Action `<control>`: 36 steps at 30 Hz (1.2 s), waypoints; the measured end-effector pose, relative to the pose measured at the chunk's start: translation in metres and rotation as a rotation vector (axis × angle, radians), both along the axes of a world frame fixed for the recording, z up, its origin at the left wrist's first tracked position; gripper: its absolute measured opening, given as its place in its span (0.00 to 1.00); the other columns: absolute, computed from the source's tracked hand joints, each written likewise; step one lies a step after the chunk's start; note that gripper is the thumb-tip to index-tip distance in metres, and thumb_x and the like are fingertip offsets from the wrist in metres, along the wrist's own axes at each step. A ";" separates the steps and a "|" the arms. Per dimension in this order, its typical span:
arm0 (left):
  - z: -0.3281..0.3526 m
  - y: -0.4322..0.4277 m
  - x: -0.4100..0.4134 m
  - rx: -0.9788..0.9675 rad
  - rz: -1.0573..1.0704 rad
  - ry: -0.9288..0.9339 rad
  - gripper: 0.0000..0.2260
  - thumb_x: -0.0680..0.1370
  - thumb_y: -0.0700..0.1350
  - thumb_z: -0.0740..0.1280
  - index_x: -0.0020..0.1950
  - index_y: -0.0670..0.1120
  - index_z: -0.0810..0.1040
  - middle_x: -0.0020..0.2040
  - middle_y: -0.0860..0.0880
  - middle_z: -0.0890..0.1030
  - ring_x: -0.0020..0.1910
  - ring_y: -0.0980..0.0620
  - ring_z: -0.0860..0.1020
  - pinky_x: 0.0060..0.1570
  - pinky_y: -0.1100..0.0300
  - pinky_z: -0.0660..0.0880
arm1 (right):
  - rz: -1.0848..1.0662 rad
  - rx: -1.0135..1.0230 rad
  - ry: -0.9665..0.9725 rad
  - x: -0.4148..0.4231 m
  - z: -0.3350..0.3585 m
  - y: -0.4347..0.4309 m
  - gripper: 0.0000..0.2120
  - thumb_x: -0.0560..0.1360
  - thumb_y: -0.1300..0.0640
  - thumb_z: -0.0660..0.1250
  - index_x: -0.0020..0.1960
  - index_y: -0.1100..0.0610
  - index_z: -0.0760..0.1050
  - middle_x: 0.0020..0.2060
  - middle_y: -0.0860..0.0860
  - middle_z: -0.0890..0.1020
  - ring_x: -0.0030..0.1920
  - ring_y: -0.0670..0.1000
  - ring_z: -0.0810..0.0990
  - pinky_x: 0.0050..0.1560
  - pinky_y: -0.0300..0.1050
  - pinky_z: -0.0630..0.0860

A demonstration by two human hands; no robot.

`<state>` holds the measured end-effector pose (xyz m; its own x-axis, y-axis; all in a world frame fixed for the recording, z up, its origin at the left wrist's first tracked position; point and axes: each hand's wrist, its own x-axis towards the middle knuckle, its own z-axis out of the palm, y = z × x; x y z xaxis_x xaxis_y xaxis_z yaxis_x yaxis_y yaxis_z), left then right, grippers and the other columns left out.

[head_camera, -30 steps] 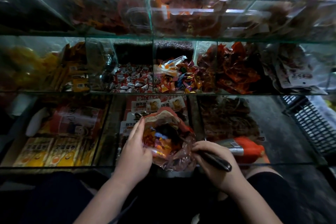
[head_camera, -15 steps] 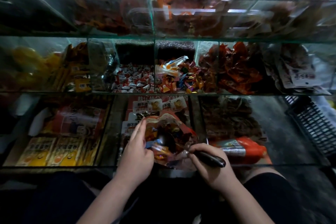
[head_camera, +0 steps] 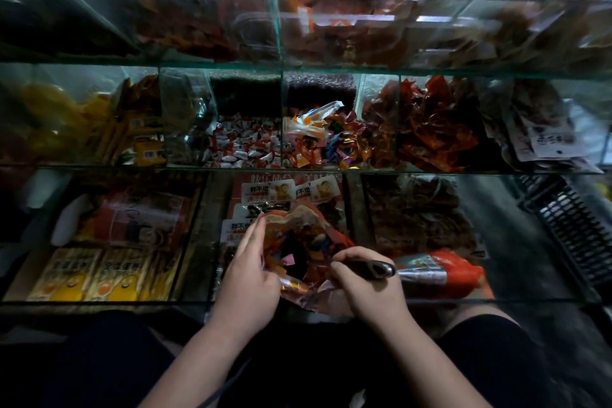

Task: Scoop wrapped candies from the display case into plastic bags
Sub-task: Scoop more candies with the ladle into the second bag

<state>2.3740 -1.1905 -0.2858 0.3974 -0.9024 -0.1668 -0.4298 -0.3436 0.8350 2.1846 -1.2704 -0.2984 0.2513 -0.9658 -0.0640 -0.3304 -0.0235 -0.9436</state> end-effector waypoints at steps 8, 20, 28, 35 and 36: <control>0.001 0.003 -0.002 0.022 -0.004 -0.002 0.40 0.76 0.35 0.60 0.82 0.61 0.48 0.80 0.66 0.53 0.77 0.65 0.54 0.75 0.62 0.56 | -0.292 0.490 -0.226 0.030 -0.002 -0.010 0.05 0.62 0.58 0.71 0.37 0.54 0.84 0.33 0.55 0.87 0.37 0.53 0.88 0.43 0.56 0.86; 0.001 0.003 0.002 0.020 0.019 0.029 0.39 0.76 0.34 0.59 0.82 0.61 0.50 0.80 0.64 0.55 0.78 0.64 0.56 0.78 0.57 0.57 | -0.336 0.194 -0.174 0.012 -0.007 0.005 0.11 0.73 0.61 0.74 0.39 0.46 0.85 0.37 0.43 0.87 0.40 0.40 0.85 0.41 0.27 0.77; 0.000 0.002 0.001 0.021 0.020 0.049 0.40 0.77 0.33 0.60 0.82 0.61 0.49 0.80 0.64 0.54 0.77 0.65 0.56 0.74 0.63 0.55 | -0.413 0.519 -0.422 0.018 0.008 0.001 0.03 0.77 0.68 0.70 0.47 0.63 0.82 0.39 0.64 0.87 0.41 0.58 0.89 0.42 0.48 0.86; 0.016 0.004 -0.004 -0.069 0.043 -0.171 0.36 0.79 0.37 0.63 0.82 0.56 0.53 0.79 0.66 0.53 0.78 0.61 0.55 0.75 0.59 0.58 | -0.407 0.430 -0.469 0.001 0.025 0.006 0.06 0.76 0.66 0.70 0.42 0.61 0.84 0.37 0.64 0.86 0.42 0.61 0.88 0.42 0.51 0.86; 0.021 0.005 -0.008 -0.154 0.052 -0.249 0.34 0.79 0.37 0.65 0.82 0.54 0.57 0.78 0.66 0.55 0.78 0.62 0.56 0.74 0.61 0.59 | -0.405 0.411 -0.484 -0.004 0.029 0.007 0.07 0.76 0.66 0.70 0.41 0.60 0.84 0.37 0.63 0.86 0.42 0.61 0.88 0.39 0.49 0.85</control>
